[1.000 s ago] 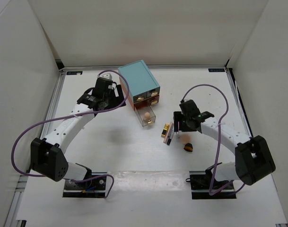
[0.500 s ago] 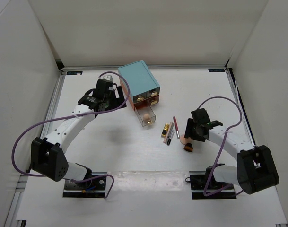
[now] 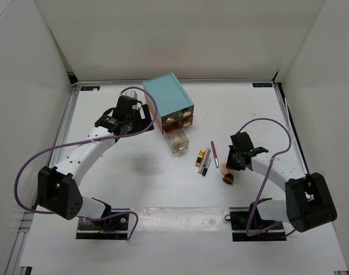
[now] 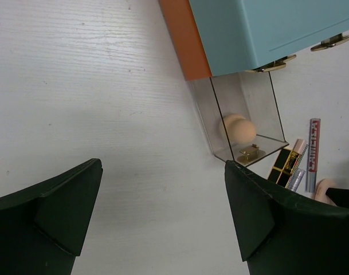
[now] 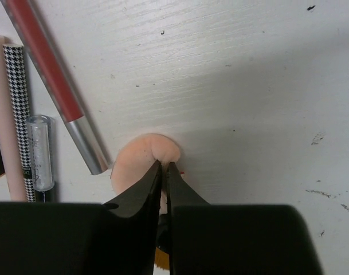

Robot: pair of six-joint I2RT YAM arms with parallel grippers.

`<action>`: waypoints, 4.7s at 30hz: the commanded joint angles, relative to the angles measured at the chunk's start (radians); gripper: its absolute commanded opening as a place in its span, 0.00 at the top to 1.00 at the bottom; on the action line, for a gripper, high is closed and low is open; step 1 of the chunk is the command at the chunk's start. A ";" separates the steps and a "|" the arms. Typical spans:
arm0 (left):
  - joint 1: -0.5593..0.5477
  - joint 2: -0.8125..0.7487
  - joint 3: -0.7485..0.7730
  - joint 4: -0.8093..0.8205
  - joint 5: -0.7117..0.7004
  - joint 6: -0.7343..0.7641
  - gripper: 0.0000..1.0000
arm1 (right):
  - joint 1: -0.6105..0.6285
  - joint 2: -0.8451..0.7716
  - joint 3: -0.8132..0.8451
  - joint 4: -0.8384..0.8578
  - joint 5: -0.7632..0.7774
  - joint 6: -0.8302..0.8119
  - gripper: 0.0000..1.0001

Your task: Organize the makeup

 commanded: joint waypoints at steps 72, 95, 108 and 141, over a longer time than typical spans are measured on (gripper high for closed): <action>0.010 -0.025 -0.041 -0.015 0.042 -0.004 0.02 | 0.234 -0.177 0.023 -0.356 0.220 0.394 0.33; 0.001 -0.087 -0.072 -0.040 0.036 -0.016 0.02 | 0.225 -0.177 -0.023 -0.233 0.195 0.349 0.77; -0.002 -0.071 -0.046 -0.040 0.022 -0.010 0.02 | 0.243 -0.012 0.281 0.061 0.018 0.069 0.75; 0.004 0.250 0.348 -0.040 -0.033 -0.038 0.02 | 0.360 0.363 0.600 0.283 0.039 -0.041 0.40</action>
